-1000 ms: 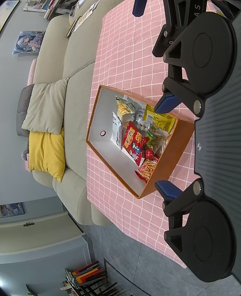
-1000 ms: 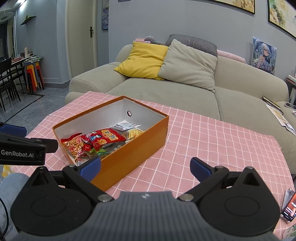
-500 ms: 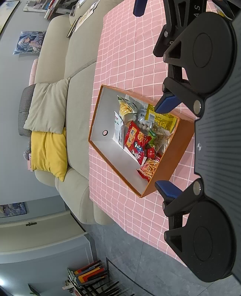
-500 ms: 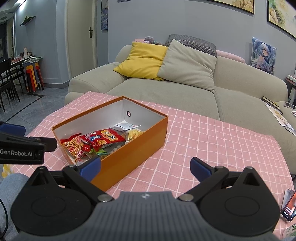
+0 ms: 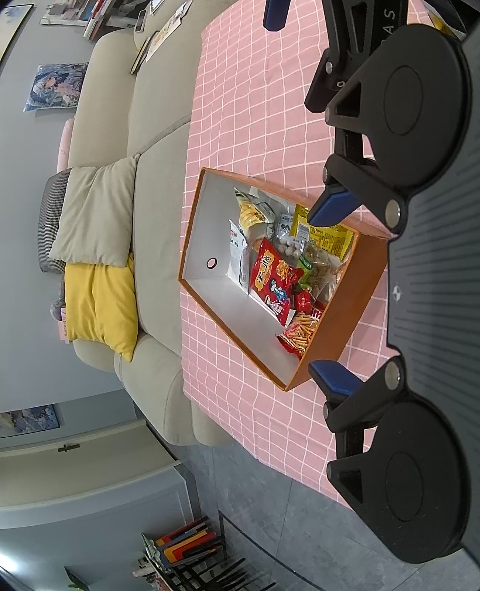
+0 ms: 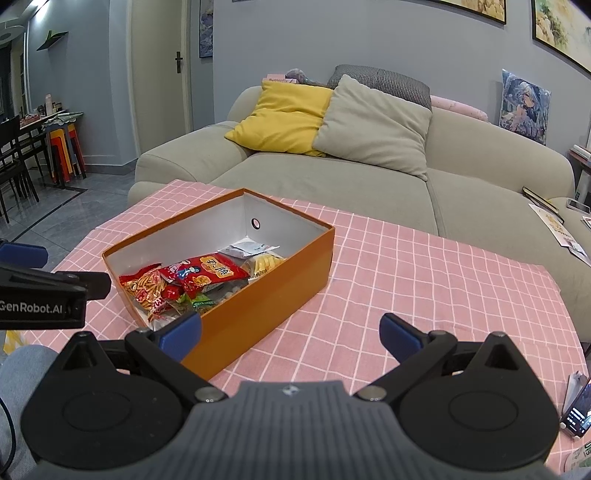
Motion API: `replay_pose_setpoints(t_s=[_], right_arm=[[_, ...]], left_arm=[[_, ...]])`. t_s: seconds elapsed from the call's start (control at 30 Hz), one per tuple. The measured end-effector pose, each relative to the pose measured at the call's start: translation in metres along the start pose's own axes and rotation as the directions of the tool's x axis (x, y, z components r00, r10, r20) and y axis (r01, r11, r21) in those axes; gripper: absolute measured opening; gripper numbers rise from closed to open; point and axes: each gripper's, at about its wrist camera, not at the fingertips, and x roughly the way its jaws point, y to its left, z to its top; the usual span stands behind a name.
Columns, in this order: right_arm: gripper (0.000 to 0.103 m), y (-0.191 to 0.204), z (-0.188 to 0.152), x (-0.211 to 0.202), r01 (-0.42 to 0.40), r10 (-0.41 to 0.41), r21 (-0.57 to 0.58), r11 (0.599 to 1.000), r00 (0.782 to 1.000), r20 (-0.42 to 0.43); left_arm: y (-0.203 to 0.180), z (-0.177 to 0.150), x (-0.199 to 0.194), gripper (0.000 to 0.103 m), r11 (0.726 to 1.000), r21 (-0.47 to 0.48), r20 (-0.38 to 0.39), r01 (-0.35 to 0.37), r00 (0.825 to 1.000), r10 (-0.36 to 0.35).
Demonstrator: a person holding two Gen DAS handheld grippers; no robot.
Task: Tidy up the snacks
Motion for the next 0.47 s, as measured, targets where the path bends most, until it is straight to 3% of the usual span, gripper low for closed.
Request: replay_pose_setpoints(t_s=[0.47], right_arm=[[0.099, 0.0004, -0.0003, -0.0001, 0.000, 0.000, 0.000, 1.000, 1.000, 0.000]], left_arm=[[0.0005, 0.0007, -0.0004, 0.095, 1.000, 0.012, 0.001, 0.002, 1.000, -0.002]])
